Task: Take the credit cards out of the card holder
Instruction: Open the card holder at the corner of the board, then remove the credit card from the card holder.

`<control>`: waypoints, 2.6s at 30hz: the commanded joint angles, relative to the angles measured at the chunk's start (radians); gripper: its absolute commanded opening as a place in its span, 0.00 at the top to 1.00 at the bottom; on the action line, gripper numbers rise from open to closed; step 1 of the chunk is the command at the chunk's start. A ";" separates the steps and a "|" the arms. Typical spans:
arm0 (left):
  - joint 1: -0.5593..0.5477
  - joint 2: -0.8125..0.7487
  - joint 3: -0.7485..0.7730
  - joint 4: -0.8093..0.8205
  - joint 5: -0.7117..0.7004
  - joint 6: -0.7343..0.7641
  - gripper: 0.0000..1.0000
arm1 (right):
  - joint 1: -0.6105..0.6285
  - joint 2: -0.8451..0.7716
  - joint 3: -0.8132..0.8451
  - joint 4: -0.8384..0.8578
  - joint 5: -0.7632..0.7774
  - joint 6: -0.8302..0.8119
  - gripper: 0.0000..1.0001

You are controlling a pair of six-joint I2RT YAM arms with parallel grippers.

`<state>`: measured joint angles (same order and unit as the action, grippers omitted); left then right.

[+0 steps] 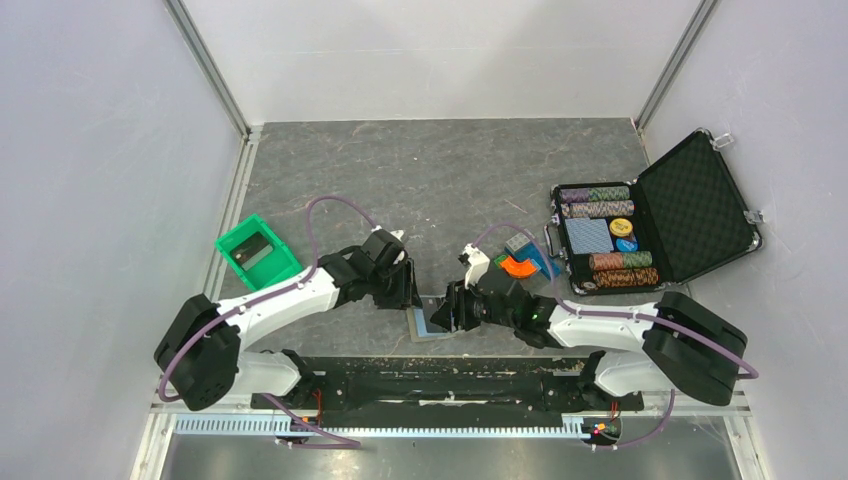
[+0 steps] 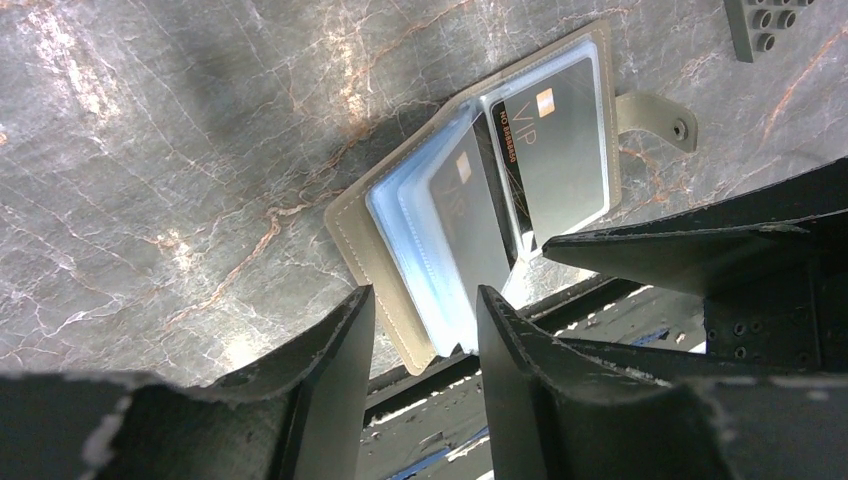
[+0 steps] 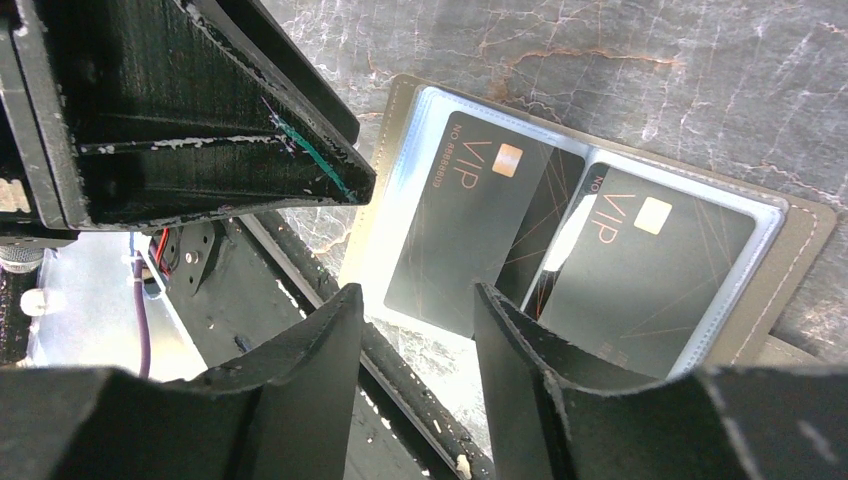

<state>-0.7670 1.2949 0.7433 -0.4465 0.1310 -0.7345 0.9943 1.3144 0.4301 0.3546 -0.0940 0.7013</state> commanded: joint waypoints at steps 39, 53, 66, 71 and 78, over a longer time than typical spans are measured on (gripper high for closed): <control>0.003 0.121 -0.150 0.178 0.023 0.017 0.80 | -0.117 0.117 -0.072 0.176 -0.166 0.020 0.54; 0.003 0.143 -0.165 0.194 0.029 0.003 0.79 | -0.117 0.170 -0.064 0.187 -0.151 0.056 0.57; 0.003 0.162 -0.161 0.169 0.010 0.000 0.79 | -0.118 0.148 -0.080 0.192 -0.112 0.060 0.99; 0.003 0.169 -0.162 0.172 0.006 -0.007 0.79 | -0.120 0.096 -0.098 0.164 -0.080 0.051 1.00; 0.003 0.193 -0.109 0.109 -0.017 0.030 0.78 | -0.133 -0.013 -0.105 0.037 -0.016 0.014 1.00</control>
<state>-0.7650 1.4326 0.6308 -0.2638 0.2150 -0.7364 0.8745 1.3769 0.3367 0.4595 -0.1783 0.7589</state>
